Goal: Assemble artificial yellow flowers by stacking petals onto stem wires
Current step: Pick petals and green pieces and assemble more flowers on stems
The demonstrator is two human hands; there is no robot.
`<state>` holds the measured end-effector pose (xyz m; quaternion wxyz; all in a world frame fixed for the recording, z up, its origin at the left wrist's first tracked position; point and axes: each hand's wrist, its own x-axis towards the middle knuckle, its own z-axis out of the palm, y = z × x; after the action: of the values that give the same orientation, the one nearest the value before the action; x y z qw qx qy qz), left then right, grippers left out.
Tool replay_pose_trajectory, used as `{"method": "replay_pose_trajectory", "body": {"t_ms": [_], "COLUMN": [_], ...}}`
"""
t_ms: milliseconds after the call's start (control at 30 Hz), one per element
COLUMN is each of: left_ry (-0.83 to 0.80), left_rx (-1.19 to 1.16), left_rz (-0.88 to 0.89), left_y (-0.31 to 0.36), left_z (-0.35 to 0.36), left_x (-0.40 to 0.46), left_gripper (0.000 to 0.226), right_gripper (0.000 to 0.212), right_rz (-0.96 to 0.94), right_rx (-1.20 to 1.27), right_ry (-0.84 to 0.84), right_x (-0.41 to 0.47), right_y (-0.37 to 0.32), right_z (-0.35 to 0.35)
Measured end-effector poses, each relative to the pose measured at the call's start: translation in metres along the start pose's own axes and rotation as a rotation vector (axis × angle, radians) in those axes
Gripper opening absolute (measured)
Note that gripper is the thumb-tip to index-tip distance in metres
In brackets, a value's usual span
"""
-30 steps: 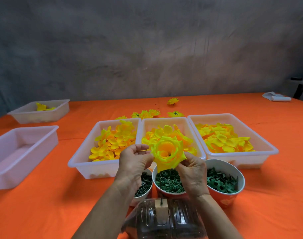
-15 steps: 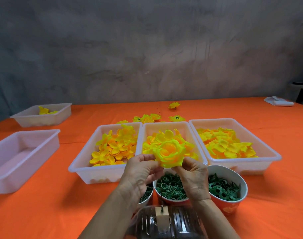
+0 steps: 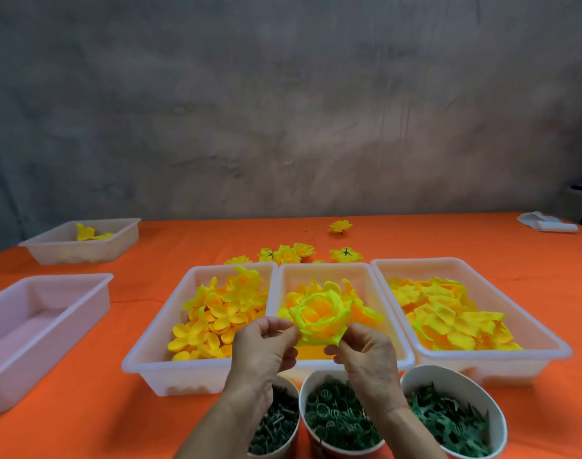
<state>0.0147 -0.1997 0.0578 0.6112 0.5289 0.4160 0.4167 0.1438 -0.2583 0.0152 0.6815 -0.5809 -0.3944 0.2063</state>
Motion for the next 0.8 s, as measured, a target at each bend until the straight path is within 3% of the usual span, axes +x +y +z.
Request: {"method": "replay_pose_trajectory", "body": {"t_ms": [300, 800], "left_ry": [0.063, 0.103], "left_rx": [0.017, -0.009], "left_rz": [0.02, -0.008], "left_y": [-0.004, -0.013], "left_z": [0.005, 0.002], "left_x": [0.04, 0.097], "left_gripper": [0.02, 0.024], "right_gripper": [0.013, 0.013], "right_rz": [0.123, 0.323], "right_rx": [0.028, -0.011], "right_ry": [0.024, 0.09], "right_x": [0.057, 0.165], "right_y": [-0.002, 0.021], "right_z": [0.017, 0.039]}}
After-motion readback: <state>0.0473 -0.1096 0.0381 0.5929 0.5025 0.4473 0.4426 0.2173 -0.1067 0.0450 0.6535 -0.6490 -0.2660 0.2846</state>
